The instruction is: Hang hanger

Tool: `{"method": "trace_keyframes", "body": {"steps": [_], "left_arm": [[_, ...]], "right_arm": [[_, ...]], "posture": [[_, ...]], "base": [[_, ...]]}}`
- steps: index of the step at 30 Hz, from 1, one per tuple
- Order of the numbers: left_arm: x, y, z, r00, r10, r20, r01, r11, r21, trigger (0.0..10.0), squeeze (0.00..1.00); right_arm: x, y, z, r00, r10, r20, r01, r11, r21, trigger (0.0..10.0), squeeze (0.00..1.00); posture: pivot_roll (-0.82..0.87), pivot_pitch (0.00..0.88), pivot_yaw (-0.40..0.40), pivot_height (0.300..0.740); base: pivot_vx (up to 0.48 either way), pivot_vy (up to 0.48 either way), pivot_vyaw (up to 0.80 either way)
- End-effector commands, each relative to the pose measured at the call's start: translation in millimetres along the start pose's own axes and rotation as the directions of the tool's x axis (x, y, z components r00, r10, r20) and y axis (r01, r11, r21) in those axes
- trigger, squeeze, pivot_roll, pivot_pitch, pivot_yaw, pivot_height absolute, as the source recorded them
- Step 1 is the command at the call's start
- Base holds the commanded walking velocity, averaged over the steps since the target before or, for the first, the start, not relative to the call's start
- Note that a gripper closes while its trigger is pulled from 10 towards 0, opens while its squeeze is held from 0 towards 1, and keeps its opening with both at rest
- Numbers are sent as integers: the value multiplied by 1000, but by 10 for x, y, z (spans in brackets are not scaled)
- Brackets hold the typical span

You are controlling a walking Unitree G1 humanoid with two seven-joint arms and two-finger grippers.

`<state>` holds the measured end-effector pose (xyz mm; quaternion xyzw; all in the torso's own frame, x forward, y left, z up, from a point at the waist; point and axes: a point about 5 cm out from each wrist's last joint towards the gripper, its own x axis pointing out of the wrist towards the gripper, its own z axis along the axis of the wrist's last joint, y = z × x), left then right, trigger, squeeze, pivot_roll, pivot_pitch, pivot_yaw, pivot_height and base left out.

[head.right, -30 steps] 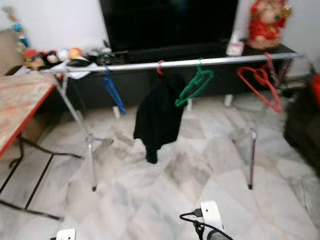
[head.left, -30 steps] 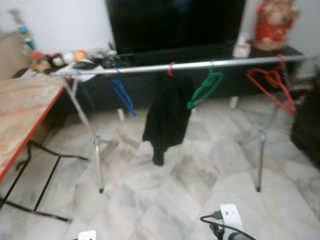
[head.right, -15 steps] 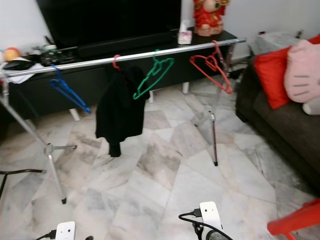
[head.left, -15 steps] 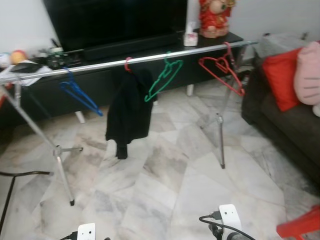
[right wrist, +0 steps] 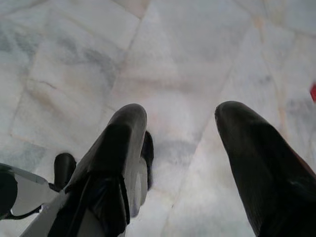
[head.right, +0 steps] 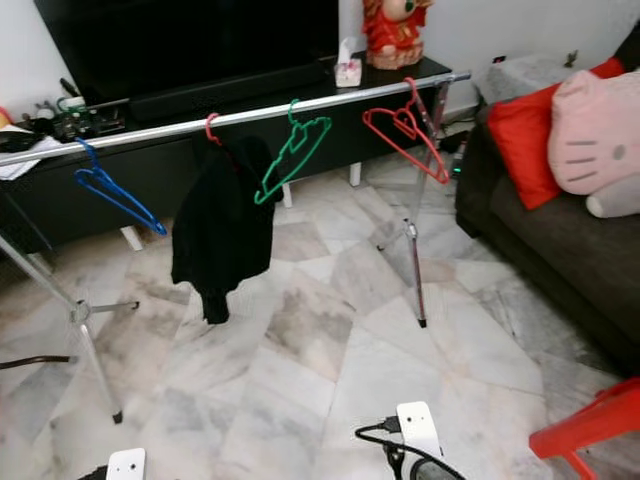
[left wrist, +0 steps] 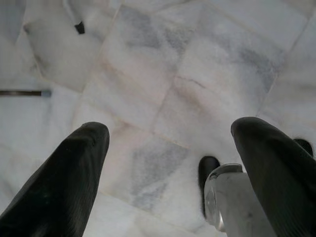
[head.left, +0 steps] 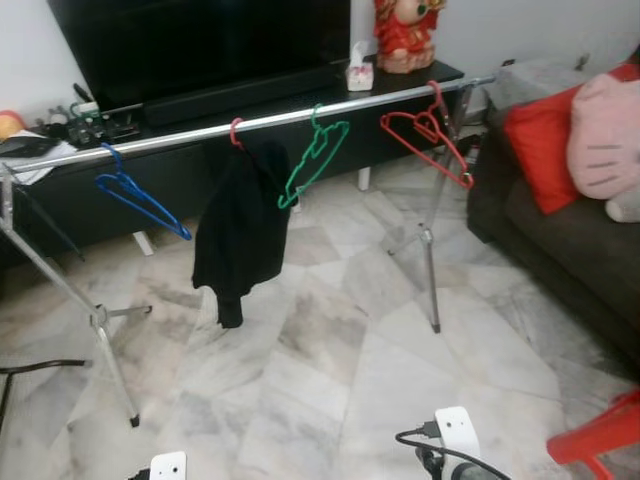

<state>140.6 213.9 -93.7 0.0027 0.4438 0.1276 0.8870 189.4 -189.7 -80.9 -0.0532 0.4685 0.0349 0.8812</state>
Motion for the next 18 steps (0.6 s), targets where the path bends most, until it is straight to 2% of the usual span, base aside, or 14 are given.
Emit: {"method": "trace_keyframes", "body": {"steps": [1, 3, 18], "left_arm": [[10, -8, 25, 1000, 0, 0, 0, 1000, 15, 10000, 0], [11, -11, 26, 1000, 6, -3, -6, 1000, -7, 10000, 0], [-1, -25, -16, 1000, -14, -14, 14, 1000, -3, 10000, 0]], "right_arm": [[-3, -16, -15, 1000, -7, -7, 7, 1000, -3, 10000, 0], [-5, -20, -22, 1000, -7, -9, 7, 1000, -4, 10000, 0], [-8, -12, -49, 1000, -12, -13, 12, 1000, 3, 10000, 0]], "posture": [[-177, 0, 93, 740], [-179, 0, 93, 740], [-190, 0, 106, 740]], "base": [[0, -480, -788], [0, 0, -788], [0, 0, -788]]}}
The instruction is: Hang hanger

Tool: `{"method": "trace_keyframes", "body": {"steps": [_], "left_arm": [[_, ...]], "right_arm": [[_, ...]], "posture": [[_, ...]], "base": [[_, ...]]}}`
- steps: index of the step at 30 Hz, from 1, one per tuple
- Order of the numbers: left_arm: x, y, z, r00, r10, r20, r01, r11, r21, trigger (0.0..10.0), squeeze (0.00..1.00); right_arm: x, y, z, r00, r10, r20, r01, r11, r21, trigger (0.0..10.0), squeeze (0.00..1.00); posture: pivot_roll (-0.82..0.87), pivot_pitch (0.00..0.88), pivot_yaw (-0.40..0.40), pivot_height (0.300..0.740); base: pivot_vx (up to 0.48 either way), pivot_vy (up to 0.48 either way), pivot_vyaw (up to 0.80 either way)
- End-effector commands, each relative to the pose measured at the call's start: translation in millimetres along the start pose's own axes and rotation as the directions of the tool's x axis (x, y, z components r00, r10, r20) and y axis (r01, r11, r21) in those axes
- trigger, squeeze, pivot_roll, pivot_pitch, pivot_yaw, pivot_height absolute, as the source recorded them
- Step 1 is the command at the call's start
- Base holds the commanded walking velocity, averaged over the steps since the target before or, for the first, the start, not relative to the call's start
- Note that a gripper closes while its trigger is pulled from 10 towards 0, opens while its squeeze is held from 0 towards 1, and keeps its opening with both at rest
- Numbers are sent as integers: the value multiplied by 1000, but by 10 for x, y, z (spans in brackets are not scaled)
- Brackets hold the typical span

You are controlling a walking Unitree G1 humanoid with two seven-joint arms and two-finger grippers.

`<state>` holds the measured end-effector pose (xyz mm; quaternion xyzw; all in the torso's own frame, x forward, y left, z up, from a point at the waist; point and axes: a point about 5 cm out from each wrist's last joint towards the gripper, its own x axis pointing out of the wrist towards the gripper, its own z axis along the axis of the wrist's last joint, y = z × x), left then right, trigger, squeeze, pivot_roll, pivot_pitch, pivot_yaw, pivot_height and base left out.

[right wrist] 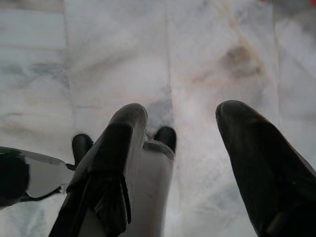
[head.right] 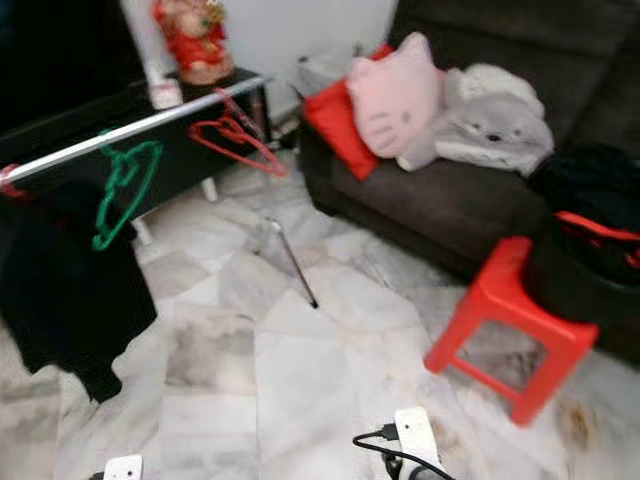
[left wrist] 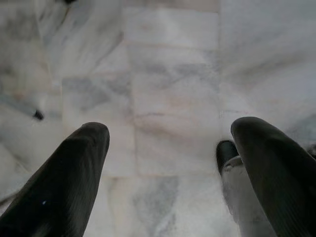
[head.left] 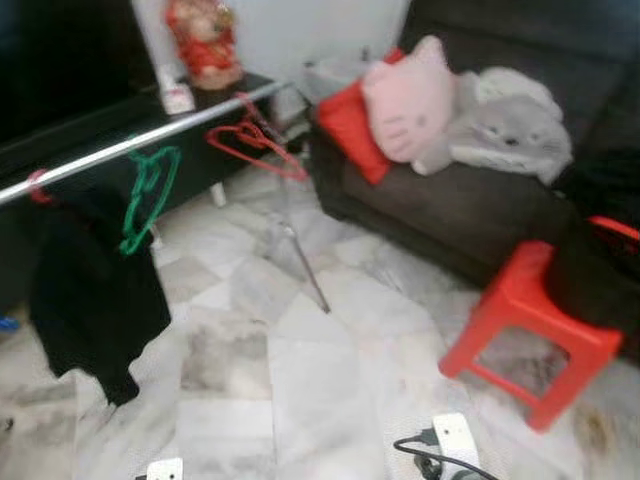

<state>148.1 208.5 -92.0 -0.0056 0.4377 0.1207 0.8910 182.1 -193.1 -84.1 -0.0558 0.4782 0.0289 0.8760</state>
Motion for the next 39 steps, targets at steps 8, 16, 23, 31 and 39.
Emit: {"method": "trace_keyframes", "body": {"steps": [8, 16, 23, 31, 39], "left_arm": [[-32, 51, -113, 999, -2, -34, 2, 1000, 11, 10000, 0], [-24, 39, -82, 1000, -16, -24, 16, 1000, 3, 10000, 0], [-20, 6, -73, 999, -31, -25, 32, 999, 22, 10000, 0], [-15, -3, -62, 999, -39, -27, 40, 999, 27, 10000, 0], [-8, -19, -42, 999, -45, -26, 46, 998, 36, 10000, 0]], "right_arm": [[3, 25, 10, 1000, -7, 12, 7, 1000, 22, 10000, 0], [0, 27, -10, 1000, -8, 9, 8, 1000, 25, 10000, 0], [-5, 28, 6, 998, -23, 52, 20, 998, 53, 10000, 0], [-2, 54, -7, 999, -13, 40, 11, 998, 63, 10000, 0], [0, 59, 7, 999, -13, 45, 10, 998, 66, 10000, 0]], "posture": [[-206, 0, 124, 740], [-212, 0, 127, 740], [-217, 0, 130, 740], [-224, 0, 138, 740], [-222, 0, 136, 740]], "base": [[0, 0, -788], [0, 0, -787], [248, 0, -225], [360, 0, -86], [353, 0, -755]]}}
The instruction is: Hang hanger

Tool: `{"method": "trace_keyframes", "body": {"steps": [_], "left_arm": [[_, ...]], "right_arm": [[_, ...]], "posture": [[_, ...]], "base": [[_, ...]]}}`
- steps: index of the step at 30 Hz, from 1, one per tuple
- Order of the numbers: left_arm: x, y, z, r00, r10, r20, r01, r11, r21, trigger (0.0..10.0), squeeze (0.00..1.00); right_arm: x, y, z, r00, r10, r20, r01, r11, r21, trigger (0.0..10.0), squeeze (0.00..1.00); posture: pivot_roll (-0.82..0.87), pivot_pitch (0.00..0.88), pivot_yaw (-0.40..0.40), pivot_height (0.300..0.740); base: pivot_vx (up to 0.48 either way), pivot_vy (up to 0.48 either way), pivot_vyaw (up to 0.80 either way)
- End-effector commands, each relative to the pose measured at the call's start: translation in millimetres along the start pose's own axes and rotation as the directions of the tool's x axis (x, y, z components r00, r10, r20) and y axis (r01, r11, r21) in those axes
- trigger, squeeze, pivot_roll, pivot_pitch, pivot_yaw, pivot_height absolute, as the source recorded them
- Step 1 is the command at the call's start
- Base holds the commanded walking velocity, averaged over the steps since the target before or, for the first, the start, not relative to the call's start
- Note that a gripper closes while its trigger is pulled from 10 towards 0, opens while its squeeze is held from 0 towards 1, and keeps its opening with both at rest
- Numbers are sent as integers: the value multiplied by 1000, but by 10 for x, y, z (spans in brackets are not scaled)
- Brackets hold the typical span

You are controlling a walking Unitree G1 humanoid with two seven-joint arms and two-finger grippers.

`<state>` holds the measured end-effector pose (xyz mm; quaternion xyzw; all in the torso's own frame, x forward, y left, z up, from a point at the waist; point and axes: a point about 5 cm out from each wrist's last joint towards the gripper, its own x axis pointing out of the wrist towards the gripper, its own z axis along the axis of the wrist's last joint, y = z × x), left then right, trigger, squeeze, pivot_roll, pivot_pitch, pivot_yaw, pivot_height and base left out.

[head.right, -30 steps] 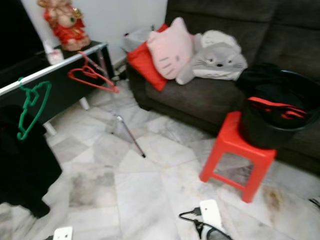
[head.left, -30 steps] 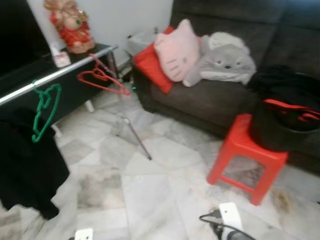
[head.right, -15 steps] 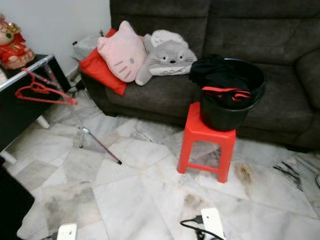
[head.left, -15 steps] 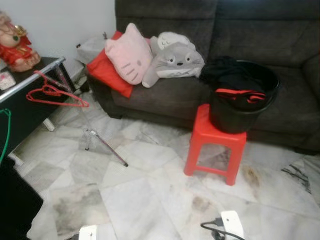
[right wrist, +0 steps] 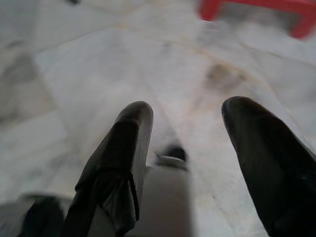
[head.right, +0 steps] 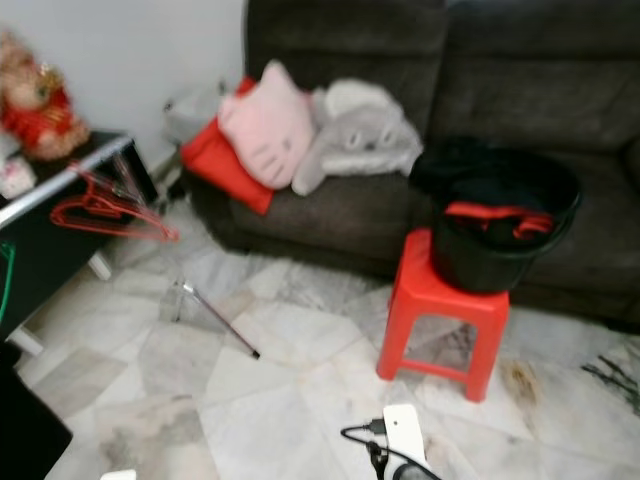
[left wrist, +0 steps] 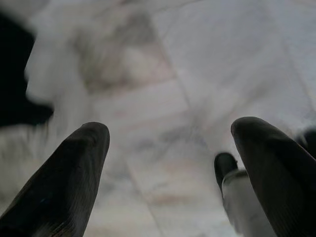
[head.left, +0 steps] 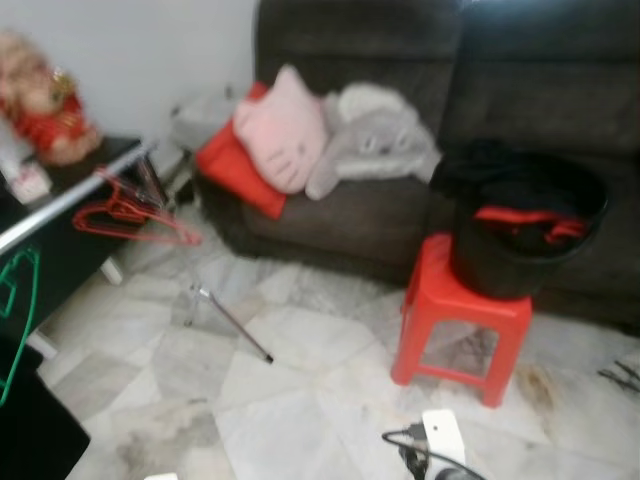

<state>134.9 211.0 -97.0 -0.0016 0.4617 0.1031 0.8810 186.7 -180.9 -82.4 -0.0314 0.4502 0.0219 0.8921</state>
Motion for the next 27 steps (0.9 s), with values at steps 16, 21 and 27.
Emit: {"method": "trace_keyframes", "body": {"steps": [16, 21, 27], "left_arm": [[24, -48, 81, 1000, -12, 13, 12, 1000, -2, 10000, 0], [24, -60, 72, 1000, -14, 7, 14, 1000, -4, 10000, 0], [20, -80, 54, 1000, -17, 1, 17, 1000, -5, 10000, 0]], "right_arm": [[-1, -76, 12, 999, -40, -11, 40, 999, 12, 10000, 0], [1, -77, 26, 999, -43, -6, 43, 999, 15, 10000, 0], [2, -84, 36, 999, -46, -3, 46, 999, 16, 10000, 0]], "posture": [[-200, 0, 125, 740], [-207, 0, 126, 740], [-207, 0, 125, 740]], "base": [[311, 0, -461], [307, 0, 0], [307, 0, 0]]}}
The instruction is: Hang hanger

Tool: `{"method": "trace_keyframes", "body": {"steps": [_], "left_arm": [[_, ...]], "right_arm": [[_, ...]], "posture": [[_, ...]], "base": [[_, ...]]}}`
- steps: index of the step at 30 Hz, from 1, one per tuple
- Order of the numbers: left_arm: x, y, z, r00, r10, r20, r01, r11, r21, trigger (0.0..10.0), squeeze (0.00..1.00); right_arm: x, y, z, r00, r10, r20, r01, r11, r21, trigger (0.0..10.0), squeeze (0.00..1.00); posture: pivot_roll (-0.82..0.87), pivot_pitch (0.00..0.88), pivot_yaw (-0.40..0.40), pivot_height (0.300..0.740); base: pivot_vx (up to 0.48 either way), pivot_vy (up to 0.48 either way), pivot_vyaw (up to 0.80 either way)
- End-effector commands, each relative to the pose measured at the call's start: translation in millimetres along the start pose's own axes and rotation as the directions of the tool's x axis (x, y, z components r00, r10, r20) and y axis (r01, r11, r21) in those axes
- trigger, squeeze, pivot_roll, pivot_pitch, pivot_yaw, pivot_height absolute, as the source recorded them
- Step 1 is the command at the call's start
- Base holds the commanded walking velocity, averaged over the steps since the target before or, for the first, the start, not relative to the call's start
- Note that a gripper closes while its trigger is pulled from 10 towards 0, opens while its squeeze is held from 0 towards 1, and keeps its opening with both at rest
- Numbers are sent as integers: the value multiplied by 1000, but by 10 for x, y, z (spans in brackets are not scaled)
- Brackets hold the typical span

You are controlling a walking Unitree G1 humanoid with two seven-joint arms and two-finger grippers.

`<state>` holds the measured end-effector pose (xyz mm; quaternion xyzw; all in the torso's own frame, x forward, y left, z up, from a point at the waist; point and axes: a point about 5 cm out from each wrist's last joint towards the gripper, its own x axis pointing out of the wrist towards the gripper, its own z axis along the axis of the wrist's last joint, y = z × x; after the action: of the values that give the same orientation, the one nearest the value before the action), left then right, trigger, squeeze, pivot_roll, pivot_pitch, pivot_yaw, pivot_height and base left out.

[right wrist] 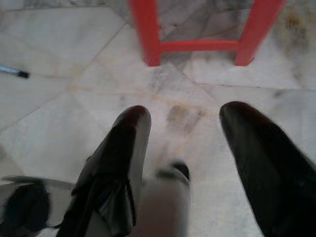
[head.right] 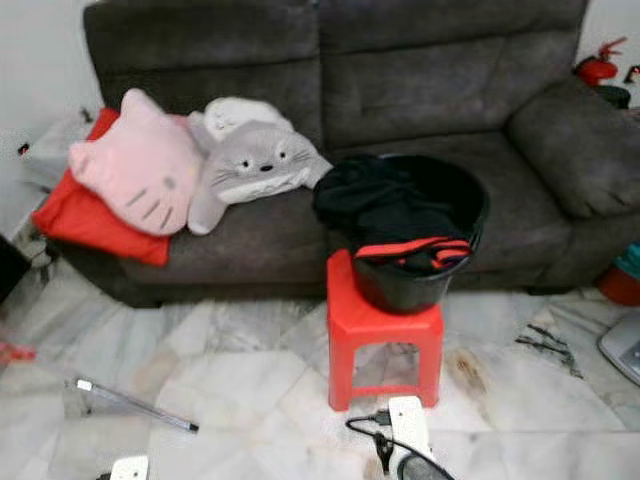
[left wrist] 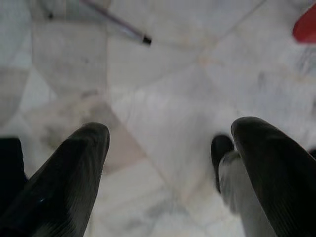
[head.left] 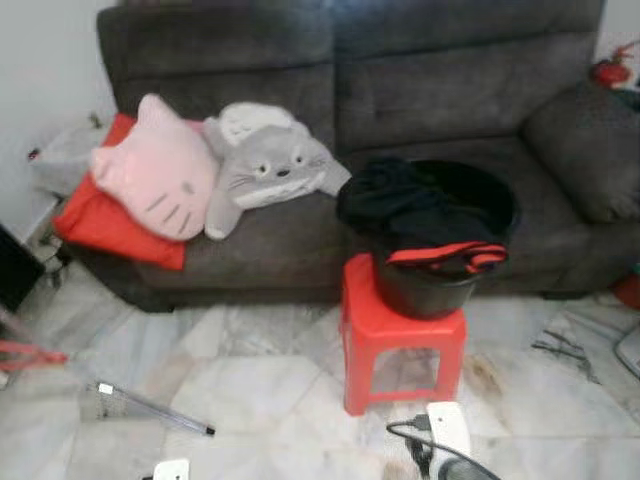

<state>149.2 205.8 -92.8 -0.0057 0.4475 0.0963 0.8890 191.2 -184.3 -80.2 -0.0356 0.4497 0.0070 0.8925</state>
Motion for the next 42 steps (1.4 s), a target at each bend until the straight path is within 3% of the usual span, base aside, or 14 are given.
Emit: {"method": "trace_keyframes", "body": {"steps": [1, 15, 22, 29, 38, 42], "left_arm": [[-23, -13, -99, 999, 0, -35, 0, 1000, -2, 10000, 0], [-42, -6, -169, 998, 0, -56, 0, 1000, -1, 10000, 0], [-33, 13, -147, 998, 2, -59, -2, 1000, 13, 10000, 0], [-30, 16, -143, 998, -2, -63, 3, 1000, 23, 10000, 0], [-70, 162, -247, 996, 11, -92, -8, 999, 39, 10000, 0], [-83, 225, -275, 995, 18, -100, -13, 999, 45, 10000, 0]], "right_arm": [[-5, -49, -7, 1000, -16, -2, 16, 1000, 10, 10000, 0], [-4, -51, -1, 1000, -15, -1, 15, 1000, 17, 10000, 0], [-1, -49, 22, 999, -35, 13, 35, 999, 23, 10000, 0], [-3, -52, 77, 997, -45, 69, 45, 999, 0, 10000, 0], [-26, -78, 167, 977, -105, 186, 110, 994, -17, 10000, 0], [-31, -77, 209, 970, -102, 223, 119, 991, -63, 10000, 0]], "posture": [[-206, 0, 123, 740], [-205, 0, 122, 740], [-217, 0, 127, 740], [-231, 0, 129, 740], [-264, 0, 129, 740], [-263, 0, 123, 740]], "base": [[307, 0, 0], [306, 0, -289], [0, 0, 0], [0, 0, 0], [0, 0, 0], [0, 0, 0]]}}
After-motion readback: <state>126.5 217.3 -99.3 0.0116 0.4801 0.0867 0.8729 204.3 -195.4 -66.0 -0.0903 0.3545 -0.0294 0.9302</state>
